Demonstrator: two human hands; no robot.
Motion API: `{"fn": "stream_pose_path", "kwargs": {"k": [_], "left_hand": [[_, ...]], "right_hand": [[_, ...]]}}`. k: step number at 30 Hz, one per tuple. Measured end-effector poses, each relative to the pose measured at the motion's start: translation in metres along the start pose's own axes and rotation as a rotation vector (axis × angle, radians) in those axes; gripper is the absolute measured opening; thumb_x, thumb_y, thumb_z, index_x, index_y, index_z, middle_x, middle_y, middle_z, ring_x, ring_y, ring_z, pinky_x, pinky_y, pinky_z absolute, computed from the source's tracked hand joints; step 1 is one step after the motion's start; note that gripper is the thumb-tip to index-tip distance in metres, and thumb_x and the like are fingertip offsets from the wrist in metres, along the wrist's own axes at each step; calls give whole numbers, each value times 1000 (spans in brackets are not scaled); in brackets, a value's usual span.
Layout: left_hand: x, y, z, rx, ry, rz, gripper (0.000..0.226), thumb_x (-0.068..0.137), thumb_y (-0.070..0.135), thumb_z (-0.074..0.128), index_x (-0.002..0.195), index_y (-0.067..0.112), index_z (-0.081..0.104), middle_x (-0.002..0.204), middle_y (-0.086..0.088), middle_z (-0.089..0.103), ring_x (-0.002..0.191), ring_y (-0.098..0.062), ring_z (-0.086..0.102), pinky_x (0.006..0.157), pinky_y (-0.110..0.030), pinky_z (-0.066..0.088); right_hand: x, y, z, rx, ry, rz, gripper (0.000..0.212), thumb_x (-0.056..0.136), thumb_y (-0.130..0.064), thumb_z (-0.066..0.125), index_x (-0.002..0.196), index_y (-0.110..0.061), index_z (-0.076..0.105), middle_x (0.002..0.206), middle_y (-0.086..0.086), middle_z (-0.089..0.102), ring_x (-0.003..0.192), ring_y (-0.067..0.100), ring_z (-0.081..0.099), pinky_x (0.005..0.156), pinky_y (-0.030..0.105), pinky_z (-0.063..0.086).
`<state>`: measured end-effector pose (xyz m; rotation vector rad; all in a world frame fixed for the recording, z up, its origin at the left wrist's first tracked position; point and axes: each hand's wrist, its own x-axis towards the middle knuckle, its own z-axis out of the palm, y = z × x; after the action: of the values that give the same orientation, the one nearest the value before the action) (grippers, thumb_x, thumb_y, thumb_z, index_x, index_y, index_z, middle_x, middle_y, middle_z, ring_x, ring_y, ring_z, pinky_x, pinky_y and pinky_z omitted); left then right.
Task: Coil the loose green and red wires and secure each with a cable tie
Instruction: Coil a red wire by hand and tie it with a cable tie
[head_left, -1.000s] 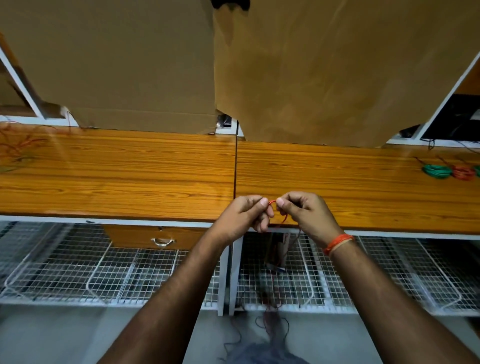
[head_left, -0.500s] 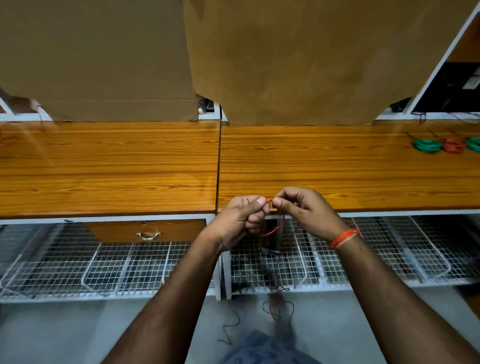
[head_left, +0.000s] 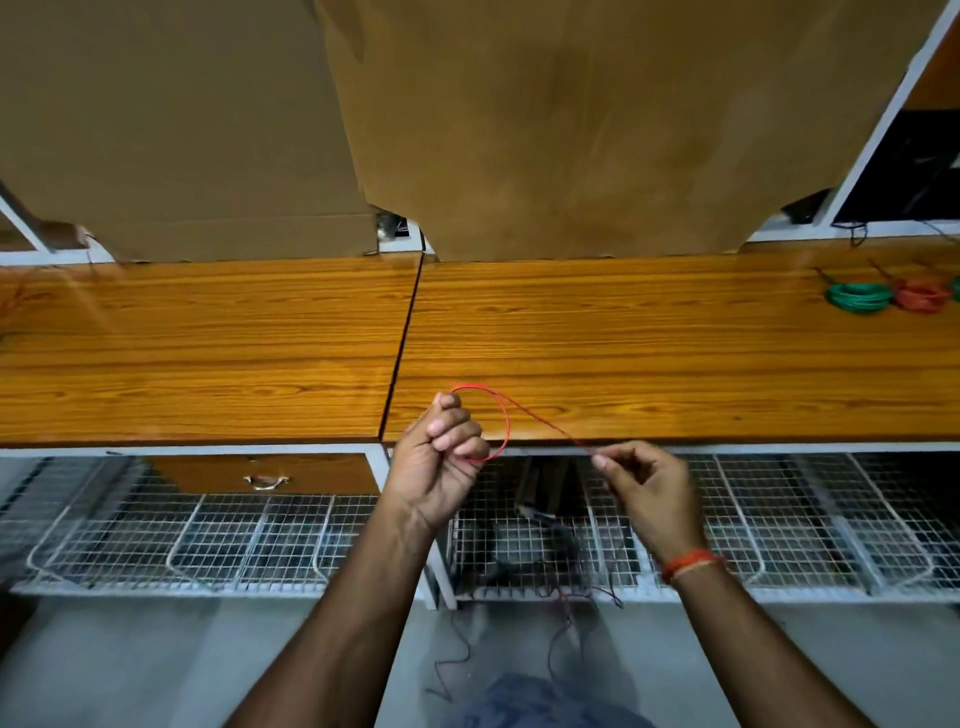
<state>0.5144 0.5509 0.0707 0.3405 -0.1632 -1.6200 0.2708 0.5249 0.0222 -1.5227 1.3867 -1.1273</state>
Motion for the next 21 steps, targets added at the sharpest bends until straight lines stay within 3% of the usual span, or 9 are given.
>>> {"fn": "stream_pose_path", "kwargs": {"k": [2,5,8,11,14,18,21], "left_hand": [[3,-17,5,52,78,70,24,105,21,40,86,17,54,55,10,43,44,-1,39,48,-15,34],[7,-39,11,218,184,190,26,109,24,37,88,16,51,60,8,46,48,-4,43,49,-15,39],[2,-57,17,455,207,275,27,110,25,38,92,13,53,67,2,55,57,-9,51,54,-17,47],[-5,-71,20,784,168,321,29,112,23,33,95,10,53,70,-4,66,61,-14,63,61,-22,53],[-7,-83,21,1083,108,295,31,113,25,34,95,9,53,67,-5,64,56,-17,59,54,-26,49],[-5,-90,19,1476,109,353,35,107,41,44,77,25,55,58,0,53,50,-19,48,53,-30,39],[-6,-89,19,1424,126,324,31,104,35,47,80,21,59,57,3,48,51,-14,42,53,-28,32]], "right_hand": [[2,3,-10,-234,-116,-162,11,88,-11,78,87,-21,78,83,-10,72,80,7,67,71,28,54],[4,-6,-22,-409,-367,-386,7,92,-17,75,94,-21,80,87,-7,72,82,6,63,73,27,49],[7,-20,-26,-471,-573,-544,13,98,-27,67,103,-20,78,93,-4,71,86,10,62,74,26,45],[6,-39,-29,-390,-645,-668,18,99,-31,63,103,-19,76,95,-4,72,86,10,63,73,27,47],[8,-56,-35,-232,-586,-685,9,97,-23,67,101,-18,73,96,-11,71,87,5,63,78,24,52],[17,-65,-48,-83,-733,-444,18,92,-8,70,103,-21,66,89,-6,71,80,9,67,70,28,56],[28,-54,-55,-154,-683,-500,19,90,-6,72,98,-23,68,89,-12,68,82,5,65,71,18,50]]}}
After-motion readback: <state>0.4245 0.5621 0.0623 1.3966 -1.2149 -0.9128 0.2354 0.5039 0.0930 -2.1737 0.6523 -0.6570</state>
